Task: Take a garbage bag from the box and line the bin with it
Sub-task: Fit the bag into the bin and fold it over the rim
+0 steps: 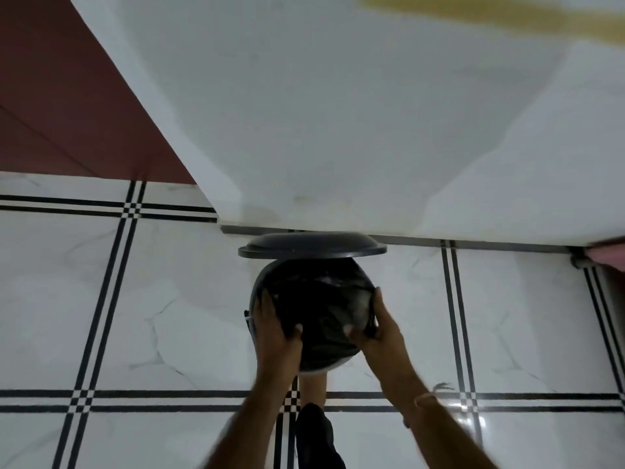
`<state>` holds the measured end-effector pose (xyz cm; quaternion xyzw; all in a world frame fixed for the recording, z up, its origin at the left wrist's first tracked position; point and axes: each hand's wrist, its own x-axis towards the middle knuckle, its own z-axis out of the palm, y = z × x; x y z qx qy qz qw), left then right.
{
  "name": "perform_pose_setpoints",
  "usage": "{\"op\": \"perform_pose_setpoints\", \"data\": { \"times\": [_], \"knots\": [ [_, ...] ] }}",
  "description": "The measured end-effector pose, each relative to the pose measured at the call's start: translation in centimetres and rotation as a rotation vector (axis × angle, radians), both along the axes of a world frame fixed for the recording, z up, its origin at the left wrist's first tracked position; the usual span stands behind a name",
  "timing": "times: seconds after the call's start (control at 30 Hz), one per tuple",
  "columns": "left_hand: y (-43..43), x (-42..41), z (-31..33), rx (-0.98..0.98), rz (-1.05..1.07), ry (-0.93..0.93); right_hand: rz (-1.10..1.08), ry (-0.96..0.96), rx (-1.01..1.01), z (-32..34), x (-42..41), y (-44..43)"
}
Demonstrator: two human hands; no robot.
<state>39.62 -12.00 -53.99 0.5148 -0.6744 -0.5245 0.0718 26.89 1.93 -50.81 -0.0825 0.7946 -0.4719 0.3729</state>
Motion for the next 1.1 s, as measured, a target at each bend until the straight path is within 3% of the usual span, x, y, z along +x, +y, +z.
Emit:
{"op": "perform_pose_setpoints", "data": {
  "times": [0.07,0.17,0.3,0.4,0.53,0.57,0.63,0.7,0.77,0.87,0.97,1.1],
  "knots": [
    [0.3,0.4,-2.1,0.111,0.013,-0.069,-0.018,-0.064,0.011,-2.1,0.1,-0.1],
    [1.7,0.1,-4.9,0.236,-0.042,-0.022,-0.050,-0.014,-0.007,-4.3,-0.5,-0.6],
    [1.7,-1.5,-7.2,0.233,0.021,-0.033,-0.090,-0.041,0.076,-7.8,-2.4,0.7],
    [-1.4,-0.1,-7.3,0.159,0.126,0.008,-0.270,-0.145,-0.059,-9.1,-4.7,2.5],
    [-5.3,3.2,-7.2,0.301,0.114,0.083,-0.361,-0.291,-0.196,-9.0,-6.3,2.5],
    [-6.1,4.0,-7.3,0.277,0.074,0.079,-0.404,-0.333,-0.220,-8.8,-6.6,2.3],
    [-6.8,4.8,-7.7,0.033,-0.084,-0.064,-0.452,-0.314,-0.229,-8.9,-7.3,2.7],
    [-5.4,3.9,-7.9,-0.075,-0.299,-0.131,-0.395,-0.210,-0.221,-8.8,-7.9,3.3],
    [-2.5,2.0,-8.7,0.061,-0.502,-0.131,-0.248,-0.121,-0.205,-8.6,-7.2,3.4],
    [-1.0,-0.4,-10.1,0.258,-0.381,-0.166,-0.020,-0.028,-0.136,-8.7,-5.2,3.3],
    [-2.3,-1.1,-11.1,0.215,-0.288,-0.162,0.077,-0.027,-0.143,-9.2,-4.5,3.3],
    [-2.2,0.0,-11.1,0.108,-0.487,-0.257,0.044,-0.092,-0.167,-9.6,-5.1,3.9]
  ]
}}
